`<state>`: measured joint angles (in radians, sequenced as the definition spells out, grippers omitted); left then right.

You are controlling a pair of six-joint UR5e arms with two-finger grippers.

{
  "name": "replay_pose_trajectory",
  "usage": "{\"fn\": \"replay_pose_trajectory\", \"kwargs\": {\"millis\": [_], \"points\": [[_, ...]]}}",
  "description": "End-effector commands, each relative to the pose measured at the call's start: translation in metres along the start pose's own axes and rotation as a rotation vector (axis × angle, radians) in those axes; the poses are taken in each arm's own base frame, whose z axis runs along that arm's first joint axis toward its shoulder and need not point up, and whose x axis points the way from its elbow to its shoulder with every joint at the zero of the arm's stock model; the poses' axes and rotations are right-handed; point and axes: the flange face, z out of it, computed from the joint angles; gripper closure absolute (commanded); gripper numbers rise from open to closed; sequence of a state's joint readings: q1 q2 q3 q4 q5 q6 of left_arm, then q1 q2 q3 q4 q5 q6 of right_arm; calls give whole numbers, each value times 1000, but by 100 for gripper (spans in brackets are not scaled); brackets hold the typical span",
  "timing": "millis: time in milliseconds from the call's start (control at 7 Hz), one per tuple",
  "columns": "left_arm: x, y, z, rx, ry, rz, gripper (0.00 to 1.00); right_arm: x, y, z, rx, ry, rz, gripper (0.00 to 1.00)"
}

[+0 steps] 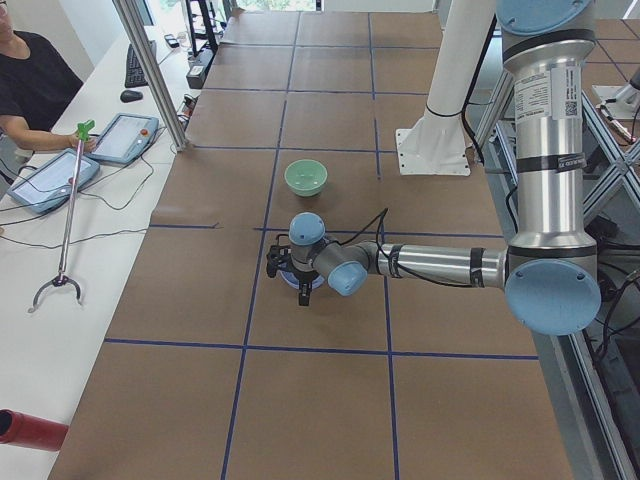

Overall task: Stack blue bowl on green bowl
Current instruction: 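Lower the left gripper to the rim of the blue bowl and grasp it, then lift the blue bowl with the left gripper and carry it toward the green bowl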

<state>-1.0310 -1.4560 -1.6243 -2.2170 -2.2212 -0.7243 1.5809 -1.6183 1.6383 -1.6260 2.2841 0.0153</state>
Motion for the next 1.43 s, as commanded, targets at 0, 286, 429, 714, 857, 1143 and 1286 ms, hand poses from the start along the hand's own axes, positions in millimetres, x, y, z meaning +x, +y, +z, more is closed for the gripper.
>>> {"fn": "replay_pose_trajectory", "kwargs": {"millis": [0, 286, 429, 714, 857, 1143, 1286], "points": [[1, 0, 1, 0, 2, 9, 69, 0, 0, 0, -1, 0, -1, 0], [3, -1, -2, -1, 11, 13, 100, 0, 0, 0, -1, 0, -1, 0], [14, -1, -17, -3, 48, 53, 100, 0, 0, 0, -1, 0, -1, 0], [32, -12, -81, -43, 81, 117, 100, 0, 0, 0, 0, 0, 0, 0], [29, -21, -126, -62, 28, 121, 100, 0, 0, 0, 0, 0, 0, 0], [50, -64, -209, 7, -2, 75, 100, 0, 0, 0, -1, 0, -1, 0], [68, -76, -229, 20, -3, 47, 100, 0, 0, 0, -1, 0, -1, 0]]}}
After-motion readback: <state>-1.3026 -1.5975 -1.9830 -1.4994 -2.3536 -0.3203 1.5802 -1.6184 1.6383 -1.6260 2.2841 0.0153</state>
